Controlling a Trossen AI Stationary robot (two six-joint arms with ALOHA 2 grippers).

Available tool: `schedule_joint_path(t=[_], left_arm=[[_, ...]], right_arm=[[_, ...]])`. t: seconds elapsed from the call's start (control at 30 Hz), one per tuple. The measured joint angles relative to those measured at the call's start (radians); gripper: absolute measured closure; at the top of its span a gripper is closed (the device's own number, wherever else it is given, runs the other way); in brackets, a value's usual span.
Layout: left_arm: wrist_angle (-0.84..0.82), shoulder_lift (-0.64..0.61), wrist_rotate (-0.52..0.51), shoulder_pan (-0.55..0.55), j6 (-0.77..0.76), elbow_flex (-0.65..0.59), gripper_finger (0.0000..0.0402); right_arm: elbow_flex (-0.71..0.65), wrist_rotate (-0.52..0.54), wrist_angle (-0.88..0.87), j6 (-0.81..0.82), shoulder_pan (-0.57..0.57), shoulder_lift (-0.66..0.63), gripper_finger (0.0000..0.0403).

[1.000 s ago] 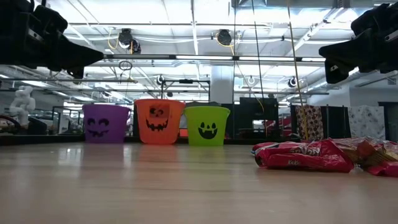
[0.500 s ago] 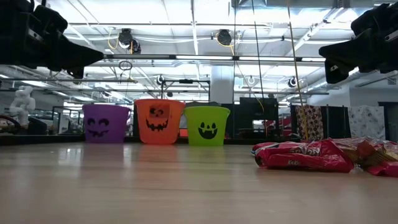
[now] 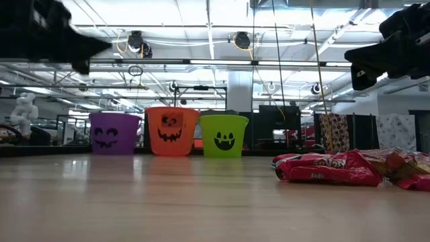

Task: Sort candy by brand, put in halloween buckets
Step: Put the red chocolate bar into the green bucket

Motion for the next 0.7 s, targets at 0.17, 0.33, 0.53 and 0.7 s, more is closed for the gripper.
schedule_joint_path(t=[0.17,0.33,0.53,0.7], left_arm=[[-0.016,0.092,0.015,-0.001,0.003,0.182,0.0377],[-0.219,0.289,0.015,-0.001,0.033,0.517,0.0377],[-0.428,0.550,0.044,-0.001,0.059,0.957,0.0377],[-0.513,0.704,0.054,-0.001,0.091,1.177,0.0377]], right_arm=[[0.000,0.018,0.000,0.000,0.000,0.000,0.0403],[0.000,0.076,0.000,0.000,0.000,0.000,0.0403],[0.000,0.106,-0.001,0.000,0.000,0.000,0.0403],[0.000,0.105,0.000,0.000,0.000,0.000,0.0403]])
